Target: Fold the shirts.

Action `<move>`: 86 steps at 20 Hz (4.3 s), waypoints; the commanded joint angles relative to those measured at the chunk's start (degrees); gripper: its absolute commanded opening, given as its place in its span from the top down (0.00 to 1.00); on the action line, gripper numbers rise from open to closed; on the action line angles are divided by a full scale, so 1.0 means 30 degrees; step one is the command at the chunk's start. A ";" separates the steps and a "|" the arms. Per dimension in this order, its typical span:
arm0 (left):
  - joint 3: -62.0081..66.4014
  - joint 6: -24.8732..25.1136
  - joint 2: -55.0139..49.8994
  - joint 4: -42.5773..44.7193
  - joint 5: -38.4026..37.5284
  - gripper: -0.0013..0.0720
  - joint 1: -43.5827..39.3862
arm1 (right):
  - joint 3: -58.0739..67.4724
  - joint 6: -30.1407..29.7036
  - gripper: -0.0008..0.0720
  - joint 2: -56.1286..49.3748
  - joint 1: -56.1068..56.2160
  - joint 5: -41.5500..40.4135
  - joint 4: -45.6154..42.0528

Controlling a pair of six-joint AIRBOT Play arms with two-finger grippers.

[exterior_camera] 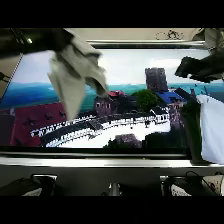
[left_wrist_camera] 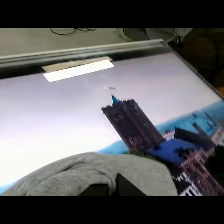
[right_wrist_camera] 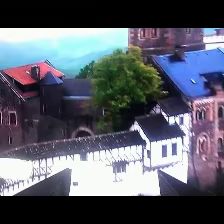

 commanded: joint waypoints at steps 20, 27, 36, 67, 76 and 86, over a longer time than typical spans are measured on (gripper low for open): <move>-1.3114 0.0160 -0.2608 -0.4750 -0.1727 0.15 0.0386 | -1.7413 -0.3497 0.02 0.1268 0.0015 -0.3053 0.7512; -1.5555 0.0481 -0.2761 -0.6681 0.2900 0.78 -0.0933 | -2.3423 -0.5931 0.02 0.0787 0.0036 -0.7155 1.2881; -1.5518 0.0940 -0.1909 -0.6652 0.2871 0.95 -0.0962 | -2.3474 -0.7577 0.13 -0.1421 0.4605 -1.3661 1.7486; 0.4197 -0.1953 -0.4051 0.5217 0.3694 0.95 0.1122 | -0.3563 -0.0721 0.96 0.1508 0.2492 -0.7621 0.6404; 0.3643 -0.0546 -1.0295 0.0634 -1.0812 0.01 0.1778 | -0.3563 -0.0699 0.96 -0.3228 0.2484 -0.3832 0.2688; -1.4127 -0.0721 -0.3388 -0.0721 -0.4437 0.02 0.3162 | -0.3577 -0.0998 0.96 -0.3249 0.2492 -0.1953 0.1107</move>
